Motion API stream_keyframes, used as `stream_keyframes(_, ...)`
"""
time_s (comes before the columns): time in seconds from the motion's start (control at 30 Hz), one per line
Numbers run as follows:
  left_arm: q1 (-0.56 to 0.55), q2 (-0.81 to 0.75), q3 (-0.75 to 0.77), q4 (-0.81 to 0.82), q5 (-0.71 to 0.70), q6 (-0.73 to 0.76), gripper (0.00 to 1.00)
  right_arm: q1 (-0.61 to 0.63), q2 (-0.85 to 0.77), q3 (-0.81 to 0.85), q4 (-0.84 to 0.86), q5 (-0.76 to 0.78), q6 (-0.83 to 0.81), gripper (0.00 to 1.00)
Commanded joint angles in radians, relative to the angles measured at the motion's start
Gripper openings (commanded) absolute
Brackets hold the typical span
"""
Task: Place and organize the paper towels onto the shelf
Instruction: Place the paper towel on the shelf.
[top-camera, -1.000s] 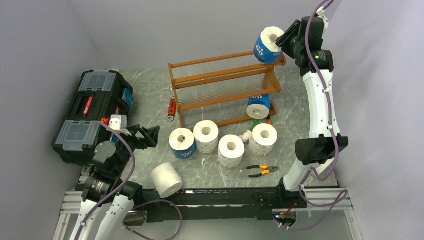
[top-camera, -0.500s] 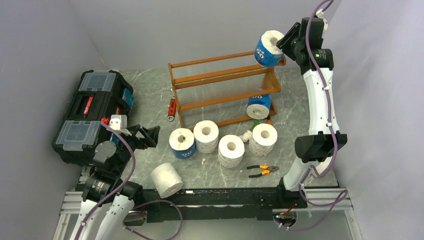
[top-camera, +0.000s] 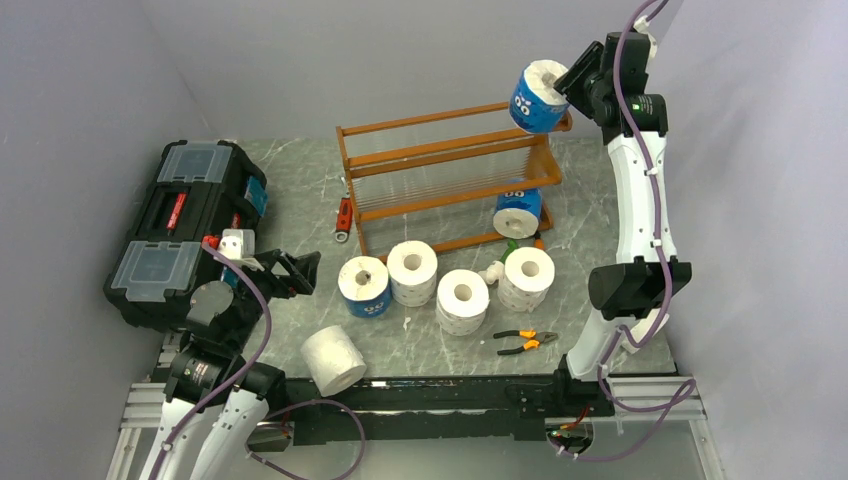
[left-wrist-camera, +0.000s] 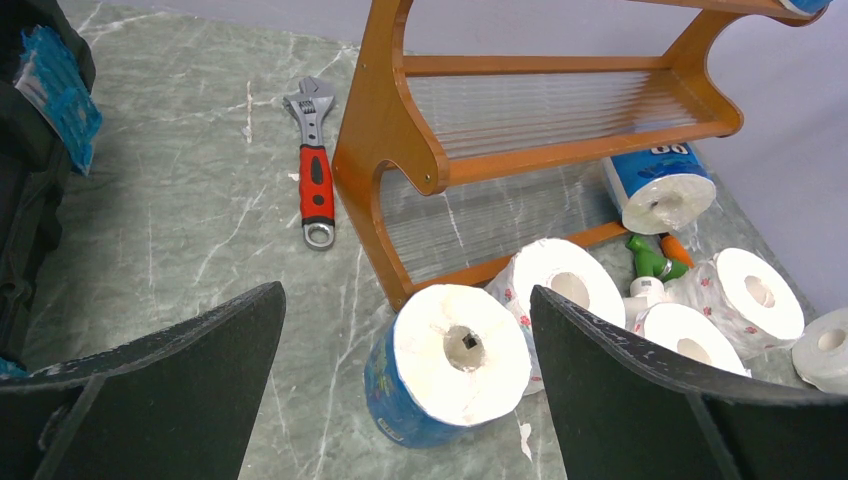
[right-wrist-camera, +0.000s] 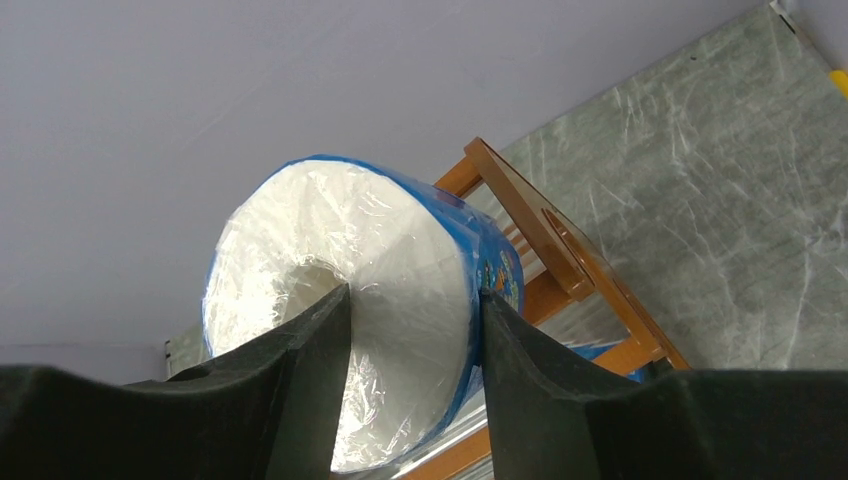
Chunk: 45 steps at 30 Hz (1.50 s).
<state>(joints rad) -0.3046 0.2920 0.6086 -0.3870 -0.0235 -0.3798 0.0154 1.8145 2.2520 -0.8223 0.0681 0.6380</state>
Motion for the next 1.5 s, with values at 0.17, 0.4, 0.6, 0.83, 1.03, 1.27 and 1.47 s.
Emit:
stream_keyframes(0.17,0.0,0.002,0.013,0.011,0.006,0.005,0.99,-0.009,-0.003,0.054,0.049,-0.016,0.008,0.58)
stream_keyframes(0.4,0.0,-0.001,0.011,0.011,0.006,0.006,0.99,-0.011,-0.014,0.042,0.049,-0.027,0.011,0.65)
stream_keyframes(0.6,0.0,-0.001,0.011,0.012,0.006,0.001,0.99,-0.011,-0.127,-0.054,0.107,-0.019,0.016,0.98)
stream_keyframes(0.83,0.001,-0.003,0.008,0.016,0.014,0.001,0.99,0.045,-0.289,-0.257,0.214,0.007,-0.047,1.0)
stream_keyframes(1.03,0.001,-0.003,0.011,0.01,0.014,0.004,0.99,0.23,-0.401,-0.508,0.381,0.206,-0.209,1.0)
stream_keyframes(1.27,0.001,-0.002,0.013,0.005,0.014,0.008,0.99,0.248,-0.438,-0.646,0.472,0.336,-0.273,1.0)
stream_keyframes(1.47,0.001,0.003,0.014,0.006,0.014,0.01,0.99,0.25,-0.415,-0.677,0.53,0.36,-0.316,1.0)
